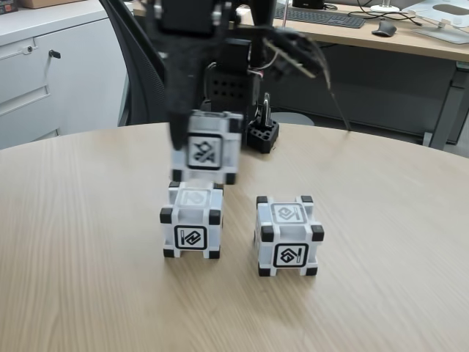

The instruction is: Stack cubes from left to right.

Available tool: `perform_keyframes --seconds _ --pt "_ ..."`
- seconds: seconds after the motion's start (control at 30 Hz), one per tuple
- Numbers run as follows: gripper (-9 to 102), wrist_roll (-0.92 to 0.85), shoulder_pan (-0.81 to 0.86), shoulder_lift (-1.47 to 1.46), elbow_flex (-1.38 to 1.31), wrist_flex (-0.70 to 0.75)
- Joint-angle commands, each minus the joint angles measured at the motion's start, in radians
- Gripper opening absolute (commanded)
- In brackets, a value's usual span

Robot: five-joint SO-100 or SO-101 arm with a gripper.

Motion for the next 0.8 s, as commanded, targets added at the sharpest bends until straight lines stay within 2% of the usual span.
perform_keyframes --seconds 0.0,0.77 --pt "0 -0.028 0.057 0.021 -0.044 0.003" --pt "0 -0.006 0.061 0.020 -0.037 -0.011"
